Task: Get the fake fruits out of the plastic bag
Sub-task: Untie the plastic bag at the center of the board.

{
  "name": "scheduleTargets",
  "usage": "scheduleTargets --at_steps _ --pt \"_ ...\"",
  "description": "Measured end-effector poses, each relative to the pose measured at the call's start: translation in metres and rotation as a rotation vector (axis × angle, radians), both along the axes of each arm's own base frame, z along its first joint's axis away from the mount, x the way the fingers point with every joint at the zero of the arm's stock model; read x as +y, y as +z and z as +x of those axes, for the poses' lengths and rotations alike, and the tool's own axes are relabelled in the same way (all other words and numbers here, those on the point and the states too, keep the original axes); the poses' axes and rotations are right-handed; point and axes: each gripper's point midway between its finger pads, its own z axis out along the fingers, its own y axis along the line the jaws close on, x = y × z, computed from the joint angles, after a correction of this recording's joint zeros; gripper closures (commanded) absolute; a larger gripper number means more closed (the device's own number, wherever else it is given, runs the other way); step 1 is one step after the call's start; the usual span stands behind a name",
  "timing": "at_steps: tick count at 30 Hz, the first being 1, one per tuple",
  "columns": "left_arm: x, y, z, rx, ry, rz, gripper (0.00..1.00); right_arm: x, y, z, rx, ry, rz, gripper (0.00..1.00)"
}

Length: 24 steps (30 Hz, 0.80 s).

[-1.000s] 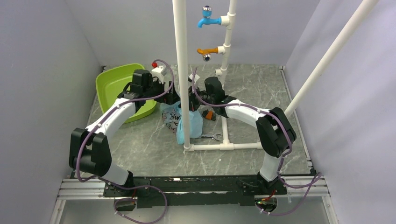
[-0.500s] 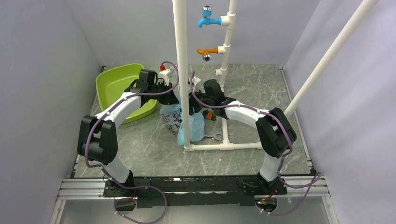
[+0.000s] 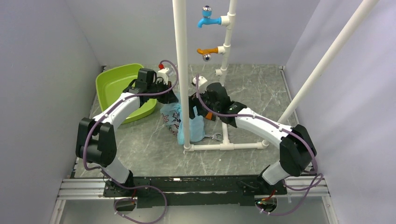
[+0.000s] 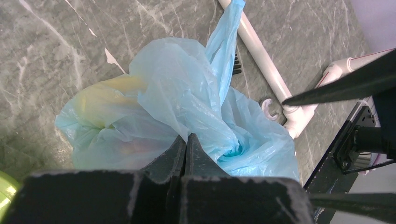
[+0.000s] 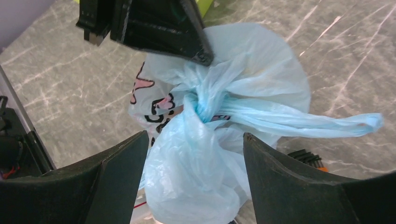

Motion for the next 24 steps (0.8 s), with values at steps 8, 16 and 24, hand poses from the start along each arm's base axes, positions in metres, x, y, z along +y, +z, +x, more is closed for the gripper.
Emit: scheduleTargets --at_steps 8,16,24 --pt "0.001 0.001 0.001 0.002 0.013 -0.001 1.0 0.012 -0.039 -0.008 0.053 -0.048 -0.129 0.43" --pt "0.006 -0.003 0.006 -0.001 0.054 0.027 1.0 -0.005 -0.049 -0.005 0.064 -0.155 -0.143 0.76" --pt "0.028 -0.005 0.018 0.005 0.176 0.07 1.0 -0.043 -0.046 -0.039 0.039 -0.189 -0.086 0.91"
